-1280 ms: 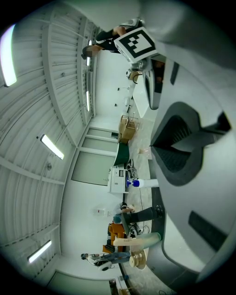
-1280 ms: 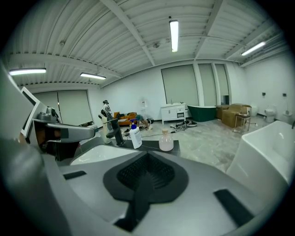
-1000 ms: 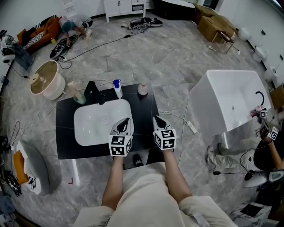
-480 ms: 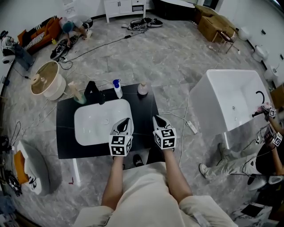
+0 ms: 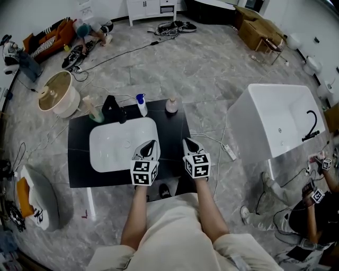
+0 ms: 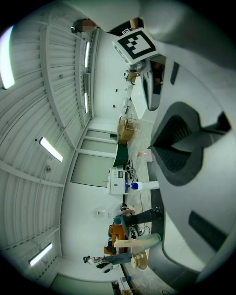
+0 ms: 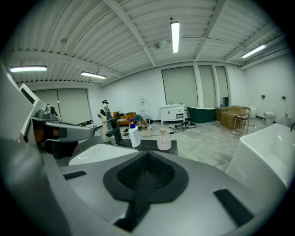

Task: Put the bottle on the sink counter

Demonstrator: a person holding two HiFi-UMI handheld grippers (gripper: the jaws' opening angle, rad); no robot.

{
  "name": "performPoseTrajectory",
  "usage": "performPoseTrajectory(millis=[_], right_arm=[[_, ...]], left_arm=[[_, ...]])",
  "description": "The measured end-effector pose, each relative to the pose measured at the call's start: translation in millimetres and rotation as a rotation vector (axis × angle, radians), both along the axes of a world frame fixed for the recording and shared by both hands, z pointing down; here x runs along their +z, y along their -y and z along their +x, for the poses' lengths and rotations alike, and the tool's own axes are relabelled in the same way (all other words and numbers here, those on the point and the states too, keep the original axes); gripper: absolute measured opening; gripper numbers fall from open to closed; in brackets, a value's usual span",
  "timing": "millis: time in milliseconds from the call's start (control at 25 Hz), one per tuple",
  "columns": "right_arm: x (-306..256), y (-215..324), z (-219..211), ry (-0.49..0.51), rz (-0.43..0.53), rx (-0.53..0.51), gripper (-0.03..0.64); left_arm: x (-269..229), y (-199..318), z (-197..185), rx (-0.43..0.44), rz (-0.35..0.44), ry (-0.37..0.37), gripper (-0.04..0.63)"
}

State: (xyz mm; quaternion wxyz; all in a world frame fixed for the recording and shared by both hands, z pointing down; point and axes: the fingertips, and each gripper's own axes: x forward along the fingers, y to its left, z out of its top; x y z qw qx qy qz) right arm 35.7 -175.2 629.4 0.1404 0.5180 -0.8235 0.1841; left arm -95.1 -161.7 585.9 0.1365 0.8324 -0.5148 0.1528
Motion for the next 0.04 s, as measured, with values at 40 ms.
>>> performPoseTrajectory(millis=[40], right_arm=[[1.2, -0.3, 0.3, -0.001, -0.001, 0.002, 0.005]], left_arm=[[-0.8, 0.2, -0.4, 0.0, 0.0, 0.002, 0.006]])
